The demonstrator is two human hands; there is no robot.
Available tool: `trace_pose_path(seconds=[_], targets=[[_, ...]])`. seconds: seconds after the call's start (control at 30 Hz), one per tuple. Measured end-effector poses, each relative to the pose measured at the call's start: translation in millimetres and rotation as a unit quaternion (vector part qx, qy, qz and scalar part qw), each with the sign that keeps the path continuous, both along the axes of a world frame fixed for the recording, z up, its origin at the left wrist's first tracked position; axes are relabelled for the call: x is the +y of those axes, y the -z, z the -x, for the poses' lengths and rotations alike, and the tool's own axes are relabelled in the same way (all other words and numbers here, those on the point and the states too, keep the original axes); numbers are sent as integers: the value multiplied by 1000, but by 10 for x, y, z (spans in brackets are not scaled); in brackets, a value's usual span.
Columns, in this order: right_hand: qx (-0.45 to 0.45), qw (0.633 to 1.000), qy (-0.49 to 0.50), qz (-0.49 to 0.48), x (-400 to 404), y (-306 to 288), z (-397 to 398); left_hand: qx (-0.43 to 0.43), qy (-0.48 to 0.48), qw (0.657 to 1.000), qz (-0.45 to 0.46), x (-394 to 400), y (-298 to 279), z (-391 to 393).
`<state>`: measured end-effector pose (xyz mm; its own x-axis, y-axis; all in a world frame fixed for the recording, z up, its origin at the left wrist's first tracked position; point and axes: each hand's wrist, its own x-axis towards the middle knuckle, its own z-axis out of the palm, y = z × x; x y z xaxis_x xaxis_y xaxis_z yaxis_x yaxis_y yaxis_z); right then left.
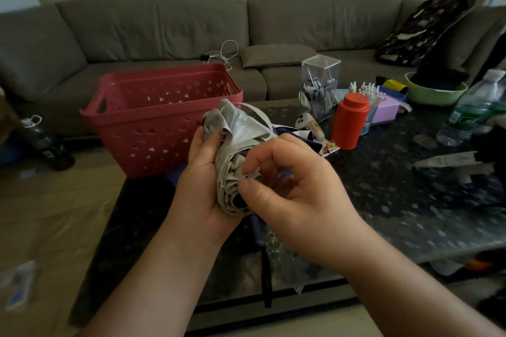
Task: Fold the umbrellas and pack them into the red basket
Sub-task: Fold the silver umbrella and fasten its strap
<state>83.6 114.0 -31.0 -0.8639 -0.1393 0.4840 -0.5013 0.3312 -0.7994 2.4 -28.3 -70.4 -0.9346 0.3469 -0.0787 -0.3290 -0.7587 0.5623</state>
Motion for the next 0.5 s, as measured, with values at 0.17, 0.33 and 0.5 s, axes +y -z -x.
trace_pose_path(seconds=[0.17,0.33,0.5], targets=[[-3,1000,2,5,6,-3,0,-3,9,1000,-20,0,-21,-29],[-28,999,-8,32,7,2,6,46,-97,994,33,93,-138,-146],[-87,995,-13,46,13,19,48,76,-157,981,85,129,-196,-216]])
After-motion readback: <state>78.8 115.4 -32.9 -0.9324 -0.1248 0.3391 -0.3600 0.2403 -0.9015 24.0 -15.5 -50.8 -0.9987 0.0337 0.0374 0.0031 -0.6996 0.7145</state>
